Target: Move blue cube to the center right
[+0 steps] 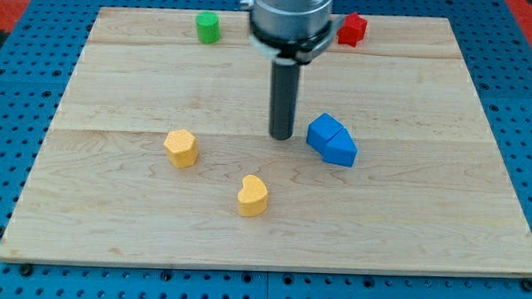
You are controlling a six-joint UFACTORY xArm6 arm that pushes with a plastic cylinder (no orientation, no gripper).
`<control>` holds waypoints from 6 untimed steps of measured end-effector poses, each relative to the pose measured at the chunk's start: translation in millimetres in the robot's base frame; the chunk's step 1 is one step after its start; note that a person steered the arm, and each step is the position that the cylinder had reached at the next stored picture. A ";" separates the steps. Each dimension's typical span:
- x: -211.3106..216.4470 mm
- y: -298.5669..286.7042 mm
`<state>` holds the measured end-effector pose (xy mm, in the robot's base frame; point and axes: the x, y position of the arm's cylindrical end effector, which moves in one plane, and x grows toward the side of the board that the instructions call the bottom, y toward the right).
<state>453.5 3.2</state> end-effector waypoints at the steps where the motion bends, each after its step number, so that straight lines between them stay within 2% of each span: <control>1: 17.6 6.8; 4: 4.6 46.3; 6: -59.4 128.9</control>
